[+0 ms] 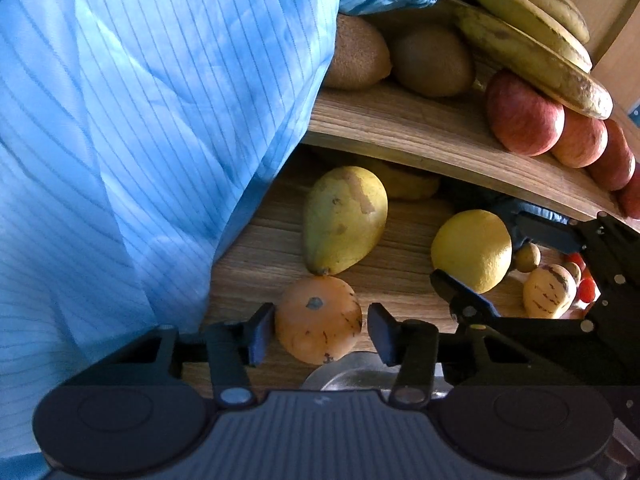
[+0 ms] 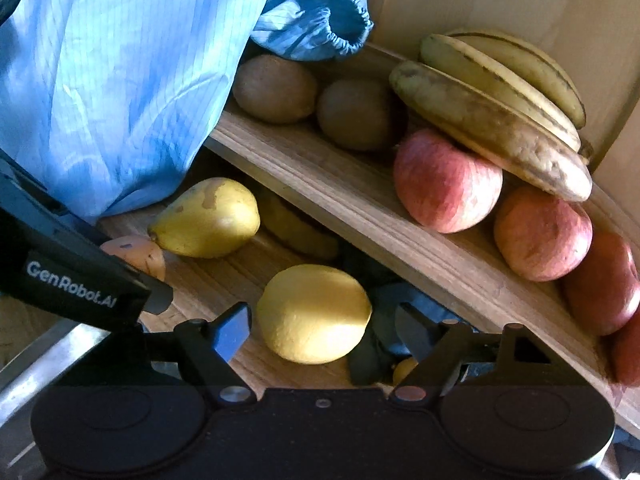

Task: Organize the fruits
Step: 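Close left tool on the orange fruit while right tool closes on the lemon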

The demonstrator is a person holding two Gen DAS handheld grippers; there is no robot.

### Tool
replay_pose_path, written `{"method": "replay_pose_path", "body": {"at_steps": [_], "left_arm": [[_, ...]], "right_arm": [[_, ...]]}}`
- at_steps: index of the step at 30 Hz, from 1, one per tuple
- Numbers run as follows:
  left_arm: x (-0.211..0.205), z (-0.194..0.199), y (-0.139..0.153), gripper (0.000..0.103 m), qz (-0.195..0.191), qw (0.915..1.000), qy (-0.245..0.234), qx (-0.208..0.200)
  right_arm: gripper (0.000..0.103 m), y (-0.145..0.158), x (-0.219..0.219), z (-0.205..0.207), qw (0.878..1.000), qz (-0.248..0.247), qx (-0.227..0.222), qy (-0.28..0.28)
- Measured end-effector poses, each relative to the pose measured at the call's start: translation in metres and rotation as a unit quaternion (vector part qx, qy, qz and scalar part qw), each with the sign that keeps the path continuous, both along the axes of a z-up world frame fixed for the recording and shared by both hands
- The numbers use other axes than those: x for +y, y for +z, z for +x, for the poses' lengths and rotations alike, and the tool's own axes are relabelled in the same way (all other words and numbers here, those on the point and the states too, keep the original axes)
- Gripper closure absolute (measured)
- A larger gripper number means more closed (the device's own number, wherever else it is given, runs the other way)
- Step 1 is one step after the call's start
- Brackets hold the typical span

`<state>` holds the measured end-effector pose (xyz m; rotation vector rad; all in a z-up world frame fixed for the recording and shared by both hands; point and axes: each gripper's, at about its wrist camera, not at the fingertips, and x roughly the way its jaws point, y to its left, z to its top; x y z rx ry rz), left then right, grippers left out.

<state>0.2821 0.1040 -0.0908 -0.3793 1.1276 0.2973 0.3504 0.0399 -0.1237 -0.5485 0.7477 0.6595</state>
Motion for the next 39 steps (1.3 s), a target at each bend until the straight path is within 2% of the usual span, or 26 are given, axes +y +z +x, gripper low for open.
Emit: {"method": "replay_pose_path", "body": {"at_steps": [4, 11, 23, 39], "left_arm": [[0.003, -0.001, -0.005, 0.051, -0.001, 1.0000, 0.003, 0.002], [0.003, 0.001, -0.008, 0.051, -0.003, 1.0000, 0.005, 0.004], [0.002, 0.000, -0.007, 0.054, -0.005, 1.0000, 0.006, 0.003], [-0.017, -0.005, 0.010, 0.054, 0.001, 0.9997, -0.015, -0.019]], "right_arm": [[0.025, -0.003, 0.003, 0.003, 1.000, -0.002, 0.001, 0.000], [0.036, -0.007, 0.007, 0.001, 1.000, -0.003, -0.004, -0.008], [0.037, -0.004, 0.001, -0.006, 1.000, 0.013, 0.002, -0.023], [0.037, 0.003, -0.003, -0.043, 0.999, 0.031, -0.008, -0.041]]}}
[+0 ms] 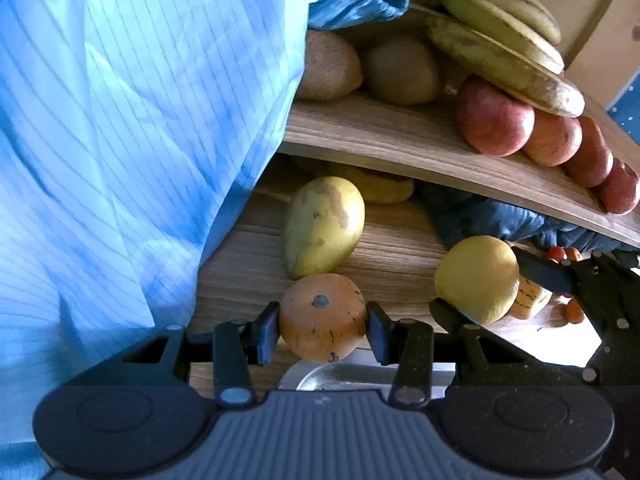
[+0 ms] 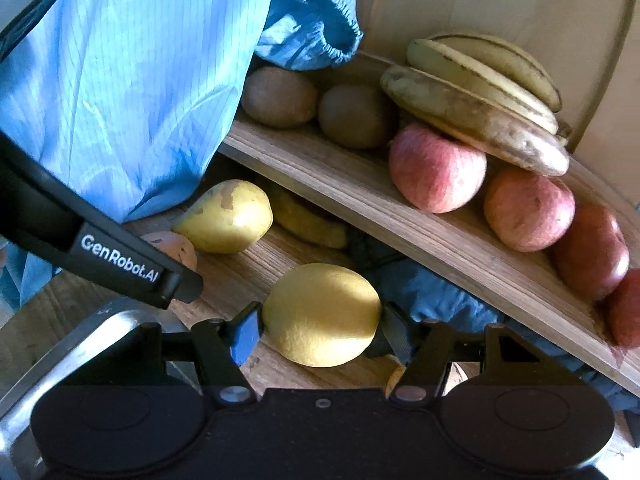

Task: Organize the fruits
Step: 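Close left tool on the orange fruit while right tool closes on the lemon, then carry both fruits onto the tray and open both tools to release them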

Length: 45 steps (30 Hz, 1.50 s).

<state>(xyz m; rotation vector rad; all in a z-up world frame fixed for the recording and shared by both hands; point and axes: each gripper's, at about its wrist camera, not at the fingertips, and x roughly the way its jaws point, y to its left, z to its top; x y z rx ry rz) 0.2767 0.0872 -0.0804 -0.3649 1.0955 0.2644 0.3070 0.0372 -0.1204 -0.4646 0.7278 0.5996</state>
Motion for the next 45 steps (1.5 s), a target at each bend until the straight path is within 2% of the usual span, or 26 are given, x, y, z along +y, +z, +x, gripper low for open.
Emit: {"method": "replay_pose_path", "body": {"at_steps": [19, 45], "left_arm": [[-0.025, -0.040, 0.010, 0.054, -0.001, 1.0000, -0.002, -0.006], [-0.053, -0.115, 0.000, 0.054, -0.005, 0.9986, 0.049, 0.020]], "right_arm": [[0.037, 0.009, -0.010, -0.072, 1.000, 0.009, -0.001, -0.006], [0.037, 0.000, -0.027, -0.158, 0.994, 0.006, 0.055, 0.089]]}}
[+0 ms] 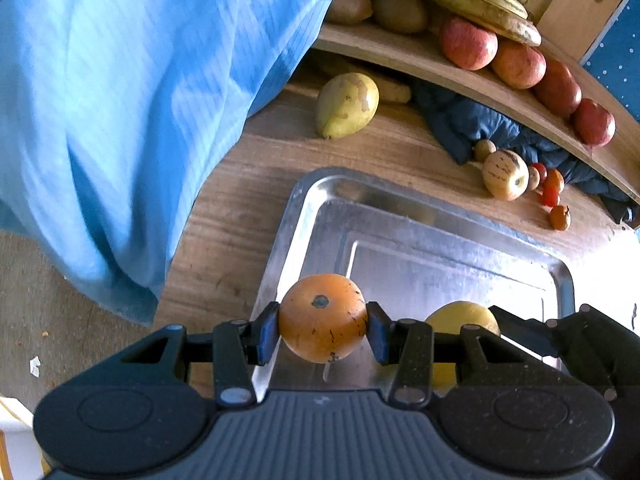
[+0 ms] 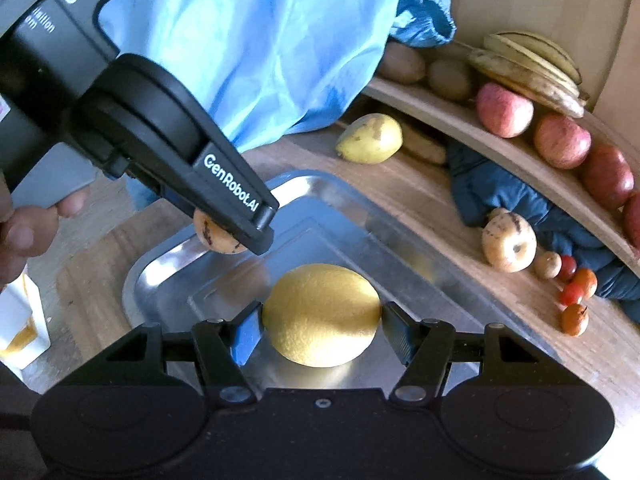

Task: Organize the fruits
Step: 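Carry both fruits onto the tray and open both tools to release them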

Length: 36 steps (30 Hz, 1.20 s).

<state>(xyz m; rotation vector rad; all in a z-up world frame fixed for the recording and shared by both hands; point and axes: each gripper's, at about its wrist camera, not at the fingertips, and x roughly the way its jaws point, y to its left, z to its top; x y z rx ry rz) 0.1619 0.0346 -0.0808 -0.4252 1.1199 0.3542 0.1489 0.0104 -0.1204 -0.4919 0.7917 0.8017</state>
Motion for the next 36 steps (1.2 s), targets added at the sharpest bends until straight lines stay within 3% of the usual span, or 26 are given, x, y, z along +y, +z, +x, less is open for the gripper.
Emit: {"method": "replay_pose_path", "body": {"at_steps": [12, 29, 36], "left_arm": [[-0.008, -0.022, -0.009, 0.054, -0.002, 0.9998, 0.019, 0.009], [-0.026, -0.029, -0.008, 0.053, 0.007, 0.9993, 0.031, 0.019], [-0.036, -0.036, -0.001, 0.043, 0.019, 0.9988, 0.042, 0.014]], "right_arm": [[0.037, -0.003, -0.010, -0.019, 0.999, -0.007, 0.015, 0.030], [0.036, 0.000, -0.029, -0.031, 0.999, 0.003, 0.013, 0.031], [0.027, 0.003, -0.040, -0.035, 0.999, 0.011, 0.012, 0.036]]}}
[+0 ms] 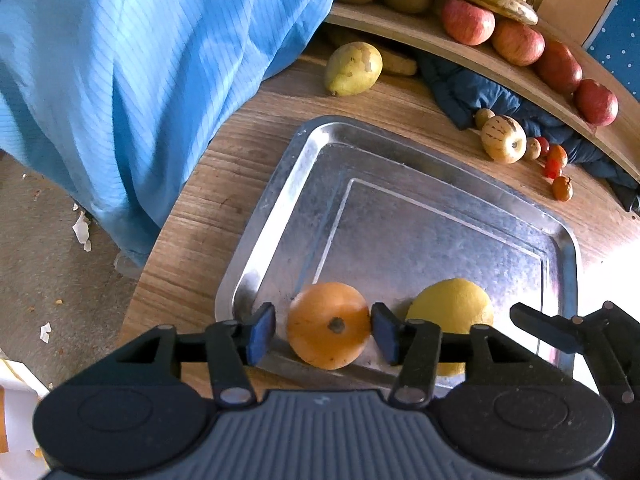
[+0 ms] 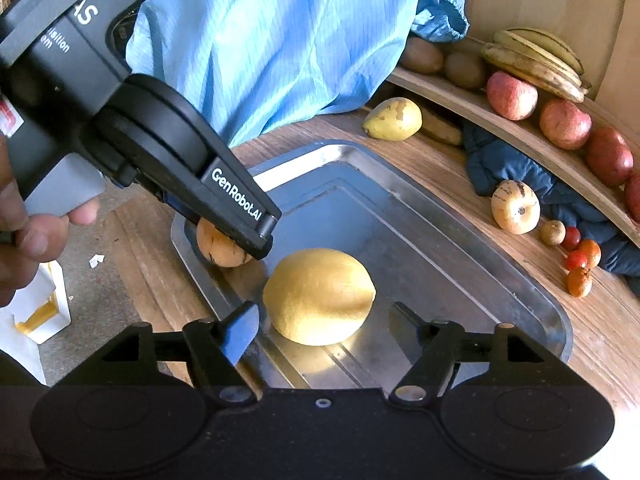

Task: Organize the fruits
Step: 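Carry both fruits onto the tray and open both tools to release them, then reach left tool to the green-yellow pear while right tool reaches the striped pepino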

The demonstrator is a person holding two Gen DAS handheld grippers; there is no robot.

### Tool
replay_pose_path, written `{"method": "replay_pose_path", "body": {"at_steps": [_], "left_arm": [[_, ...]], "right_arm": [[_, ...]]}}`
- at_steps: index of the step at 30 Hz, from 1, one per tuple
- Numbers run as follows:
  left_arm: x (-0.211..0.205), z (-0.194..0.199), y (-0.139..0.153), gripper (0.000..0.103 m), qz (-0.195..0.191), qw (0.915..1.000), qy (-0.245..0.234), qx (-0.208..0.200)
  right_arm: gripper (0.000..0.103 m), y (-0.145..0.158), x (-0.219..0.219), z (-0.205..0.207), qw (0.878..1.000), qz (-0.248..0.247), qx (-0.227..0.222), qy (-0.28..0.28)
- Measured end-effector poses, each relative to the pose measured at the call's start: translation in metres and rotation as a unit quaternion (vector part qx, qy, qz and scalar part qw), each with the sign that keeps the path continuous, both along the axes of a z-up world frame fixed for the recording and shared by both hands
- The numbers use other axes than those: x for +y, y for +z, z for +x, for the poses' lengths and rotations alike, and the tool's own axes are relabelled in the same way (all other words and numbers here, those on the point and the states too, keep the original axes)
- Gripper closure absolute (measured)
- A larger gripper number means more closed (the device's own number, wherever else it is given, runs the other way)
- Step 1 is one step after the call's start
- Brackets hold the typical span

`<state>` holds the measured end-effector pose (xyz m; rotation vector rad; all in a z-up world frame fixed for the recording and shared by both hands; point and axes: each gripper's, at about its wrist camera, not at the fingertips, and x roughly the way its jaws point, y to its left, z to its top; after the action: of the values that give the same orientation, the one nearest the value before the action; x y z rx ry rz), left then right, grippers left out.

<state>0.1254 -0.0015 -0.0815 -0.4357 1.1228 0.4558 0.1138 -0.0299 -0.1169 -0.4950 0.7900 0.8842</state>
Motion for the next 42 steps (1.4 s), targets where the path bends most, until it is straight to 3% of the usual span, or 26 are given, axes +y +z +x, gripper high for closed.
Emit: {"method": "replay_pose_path", "body": {"at_steps": [3, 6, 13, 26, 42], "left_arm": [[-0.004, -0.004, 0.005, 0.035, 0.007, 1.0000, 0.006, -0.001], [-0.008, -0.010, 0.011, 0.020, 0.015, 0.9999, 0.004, -0.004], [-0.017, -0.023, 0.022, 0.009, 0.028, 0.9994, -0.022, 0.000], [-0.030, -0.025, 0.015, 0.003, 0.043, 0.9942, -0.061, 0.078], [-0.010, 0.001, 0.021, 0.003, 0.066, 0.9907, -0.088, 0.079]], "right_arm": [[0.023, 0.002, -0.005, -0.001, 1.000, 0.005, 0.002, 0.003], [0.018, 0.004, -0.011, -0.003, 1.000, 0.009, 0.007, 0.004], [0.004, 0.006, -0.026, -0.002, 1.000, 0.014, 0.016, -0.005], [0.001, 0.009, -0.054, 0.008, 0.999, 0.001, 0.023, -0.049], [0.001, 0.010, -0.066, 0.032, 0.991, -0.002, 0.022, -0.133]]}}
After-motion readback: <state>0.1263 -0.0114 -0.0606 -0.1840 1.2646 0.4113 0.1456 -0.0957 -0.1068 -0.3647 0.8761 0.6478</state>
